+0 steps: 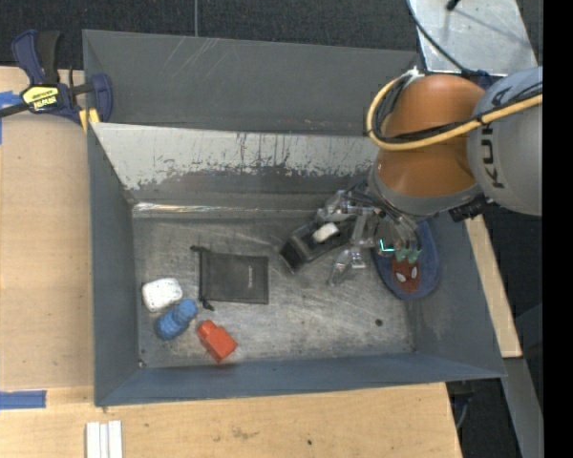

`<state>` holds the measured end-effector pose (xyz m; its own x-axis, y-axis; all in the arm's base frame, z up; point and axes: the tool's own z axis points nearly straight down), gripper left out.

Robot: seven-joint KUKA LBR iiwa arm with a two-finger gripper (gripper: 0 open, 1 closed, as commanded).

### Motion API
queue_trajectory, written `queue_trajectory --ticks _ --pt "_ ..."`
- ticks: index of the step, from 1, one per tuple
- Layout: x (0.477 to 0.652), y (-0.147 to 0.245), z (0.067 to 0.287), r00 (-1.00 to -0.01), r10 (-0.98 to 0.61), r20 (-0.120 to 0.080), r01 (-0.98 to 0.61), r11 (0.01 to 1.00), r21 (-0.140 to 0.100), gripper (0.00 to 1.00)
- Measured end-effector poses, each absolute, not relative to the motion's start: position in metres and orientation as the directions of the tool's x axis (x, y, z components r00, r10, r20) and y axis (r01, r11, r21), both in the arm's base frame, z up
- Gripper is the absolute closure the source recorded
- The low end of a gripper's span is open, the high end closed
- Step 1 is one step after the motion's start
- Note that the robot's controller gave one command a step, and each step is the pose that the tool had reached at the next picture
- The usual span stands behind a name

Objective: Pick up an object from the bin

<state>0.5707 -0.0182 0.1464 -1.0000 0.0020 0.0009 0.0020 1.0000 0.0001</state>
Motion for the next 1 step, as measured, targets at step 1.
queue_trajectory --ticks 1 --pt "0.6115 -0.0294 0.0834 -1.0 -0.004 -0.004 -0.004 1.0 -0.001 0.0"
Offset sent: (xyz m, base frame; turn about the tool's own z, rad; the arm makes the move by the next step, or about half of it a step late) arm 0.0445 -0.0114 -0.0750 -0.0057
